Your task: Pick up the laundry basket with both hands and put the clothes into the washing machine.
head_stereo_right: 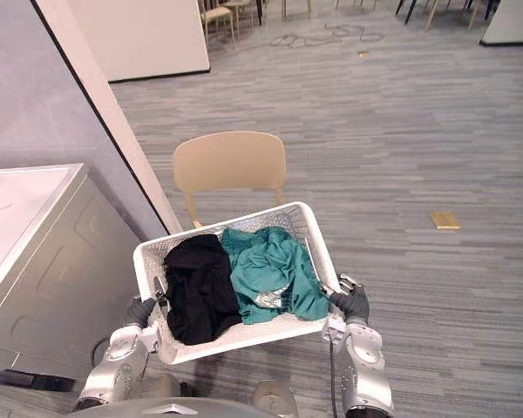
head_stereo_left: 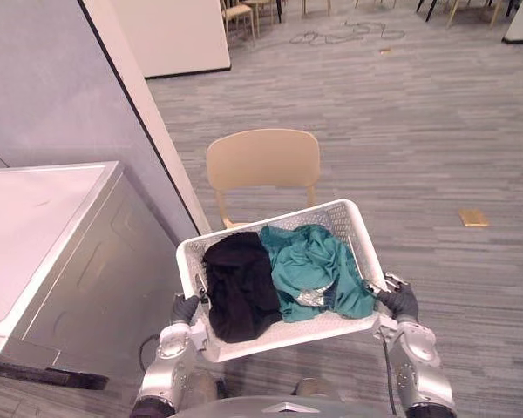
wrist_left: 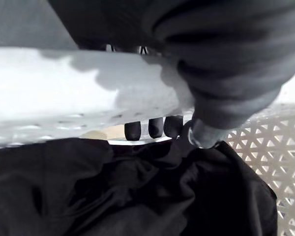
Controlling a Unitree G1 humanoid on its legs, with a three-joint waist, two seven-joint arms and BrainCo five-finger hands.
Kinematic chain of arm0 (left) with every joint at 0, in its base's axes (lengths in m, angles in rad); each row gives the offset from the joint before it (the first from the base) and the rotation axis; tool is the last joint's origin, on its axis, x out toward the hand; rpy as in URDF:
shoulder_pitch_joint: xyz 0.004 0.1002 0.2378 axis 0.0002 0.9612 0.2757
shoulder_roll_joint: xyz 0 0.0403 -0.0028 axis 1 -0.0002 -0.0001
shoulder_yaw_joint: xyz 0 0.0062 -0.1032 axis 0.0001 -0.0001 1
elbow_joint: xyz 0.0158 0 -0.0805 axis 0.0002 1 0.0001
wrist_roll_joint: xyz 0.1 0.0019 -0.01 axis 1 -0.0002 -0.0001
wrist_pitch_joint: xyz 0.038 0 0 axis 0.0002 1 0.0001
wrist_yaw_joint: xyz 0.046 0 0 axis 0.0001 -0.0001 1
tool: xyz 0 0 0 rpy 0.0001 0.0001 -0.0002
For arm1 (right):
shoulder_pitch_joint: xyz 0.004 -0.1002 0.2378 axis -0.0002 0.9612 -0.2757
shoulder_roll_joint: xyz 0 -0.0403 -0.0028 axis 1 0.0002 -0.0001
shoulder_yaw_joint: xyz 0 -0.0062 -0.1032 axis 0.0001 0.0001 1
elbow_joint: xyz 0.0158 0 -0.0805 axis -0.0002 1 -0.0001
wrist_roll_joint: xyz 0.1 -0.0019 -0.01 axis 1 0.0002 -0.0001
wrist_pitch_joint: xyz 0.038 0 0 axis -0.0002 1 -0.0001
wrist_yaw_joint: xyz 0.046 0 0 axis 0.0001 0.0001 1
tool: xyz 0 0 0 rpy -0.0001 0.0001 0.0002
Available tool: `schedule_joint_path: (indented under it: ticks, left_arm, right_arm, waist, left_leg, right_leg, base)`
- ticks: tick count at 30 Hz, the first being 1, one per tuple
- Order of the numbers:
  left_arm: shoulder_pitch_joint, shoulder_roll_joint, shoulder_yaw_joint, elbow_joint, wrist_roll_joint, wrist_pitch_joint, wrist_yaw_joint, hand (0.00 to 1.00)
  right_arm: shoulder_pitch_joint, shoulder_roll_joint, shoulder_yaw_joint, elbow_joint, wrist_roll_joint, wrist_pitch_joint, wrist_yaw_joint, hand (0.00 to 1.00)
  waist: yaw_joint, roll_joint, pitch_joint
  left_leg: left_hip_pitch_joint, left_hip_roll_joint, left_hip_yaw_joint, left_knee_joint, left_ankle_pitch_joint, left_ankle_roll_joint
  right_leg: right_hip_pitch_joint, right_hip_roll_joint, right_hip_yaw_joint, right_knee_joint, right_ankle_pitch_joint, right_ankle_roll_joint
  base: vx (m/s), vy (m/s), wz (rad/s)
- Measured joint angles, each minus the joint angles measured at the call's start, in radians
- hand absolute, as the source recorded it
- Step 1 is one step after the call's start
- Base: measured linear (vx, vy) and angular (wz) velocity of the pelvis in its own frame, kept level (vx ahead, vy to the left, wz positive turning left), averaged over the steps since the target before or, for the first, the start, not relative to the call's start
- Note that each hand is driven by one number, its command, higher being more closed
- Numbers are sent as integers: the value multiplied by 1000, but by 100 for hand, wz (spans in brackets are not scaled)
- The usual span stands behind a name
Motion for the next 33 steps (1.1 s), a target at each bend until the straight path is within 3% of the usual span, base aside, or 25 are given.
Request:
schedule_joint_path:
  ticks: [2, 4, 5, 6, 7, 10, 12, 15, 22, 28, 29, 33]
  left_arm:
    - [-23, 2, -7, 45, 0, 1, 0, 100]
    - [-73, 29, -29, 94, 1, 6, 1, 100]
    - [-111, 52, -46, 109, 2, 7, 1, 100]
    - [-113, 54, -47, 109, 2, 7, 1, 100]
    - [-149, 94, -51, 109, 2, 7, 2, 100]
    - [-220, 107, -14, 109, 2, 7, 26, 100]
    - [-335, 145, 6, 120, -1, 7, 31, 100]
    - [-466, 169, 9, 187, -14, 7, 41, 100]
    - [-757, 230, 4, 403, -74, 5, 43, 100]
    - [-877, 277, -19, 484, -79, 4, 43, 100]
    - [-890, 282, -22, 498, -79, 4, 41, 0]
    - [-902, 298, -18, 500, -97, -5, 39, 0]
  right_arm:
    - [-29, -13, 5, 47, -1, 5, -9, 100]
    - [-58, -13, 13, 97, -2, 8, -24, 100]
    - [-92, -10, 17, 124, -2, 17, -25, 100]
    - [-95, -10, 18, 124, -2, 17, -25, 100]
    - [-177, -13, 48, 157, -3, 25, -42, 100]
    - [-352, -50, 110, 252, -5, 24, -60, 100]
    - [-495, -84, 138, 315, 4, 25, -61, 100]
    - [-614, -120, 169, 377, 39, 26, -68, 100]
    - [-876, -170, 258, 520, 81, 28, -106, 100]
    - [-949, -170, 285, 545, 87, 22, -128, 100]
    - [-954, -170, 289, 545, 87, 18, -128, 0]
    - [-961, -170, 306, 551, 92, -1, -127, 0]
  waist:
    - [-15, 29, -11]
    - [-38, 49, -18]
    - [-38, 32, -2]
    - [-38, 30, -1]
    - [-27, 16, 40]
    - [-10, 45, 97]
    - [-4, 43, 136]
    - [-5, 40, 194]
    - [1, 36, 292]
    - [4, 32, 302]
    - [4, 31, 302]
    - [9, 29, 304]
  left_leg:
    - [5, 1, -21, -62, 136, 2]
    - [23, -7, -26, -141, 131, 8]
    - [19, -16, -22, -168, 131, 8]
    - [19, -17, -21, -169, 131, 8]
    - [18, -29, -2, -193, 131, 8]
    - [-14, -19, 56, -213, 63, 33]
    - [-115, -30, 94, -217, 79, 56]
    - [-156, -37, 106, -234, 97, 64]
    - [-215, -31, 103, -234, 137, 66]
    - [-254, -24, 111, -235, 145, 65]
    - [-258, -23, 116, -235, 145, 64]
    - [-264, -19, 136, -236, 144, 64]
  right_leg:
    - [-13, 20, 3, 8, -5, 19]
    - [-34, 27, 11, 24, -9, 34]
    - [-62, 16, 38, 20, -1, 49]
    - [-64, 16, 39, 19, -1, 49]
    - [-88, 15, 91, -10, 17, 72]
    - [-152, 36, 176, -79, 84, 99]
    - [-244, 35, 219, -135, 164, 120]
    - [-260, 27, 226, -215, 230, 129]
    - [-300, 28, 223, -250, 277, 126]
    - [-333, 36, 232, -276, 299, 122]
    - [-338, 37, 237, -281, 303, 122]
    - [-353, 40, 254, -287, 313, 121]
  base:
    - [266, 178, 0]
    - [238, 188, 3]
    - [108, 144, -6]
    - [72, 158, -50]
    - [16, 141, -67]
    - [-86, 185, -94]
    - [-137, 114, -53]
    - [-86, 87, -16]
    - [-10, 23, 0]
    - [18, -32, -6]
    - [33, -22, -12]
    - [17, -18, -14]
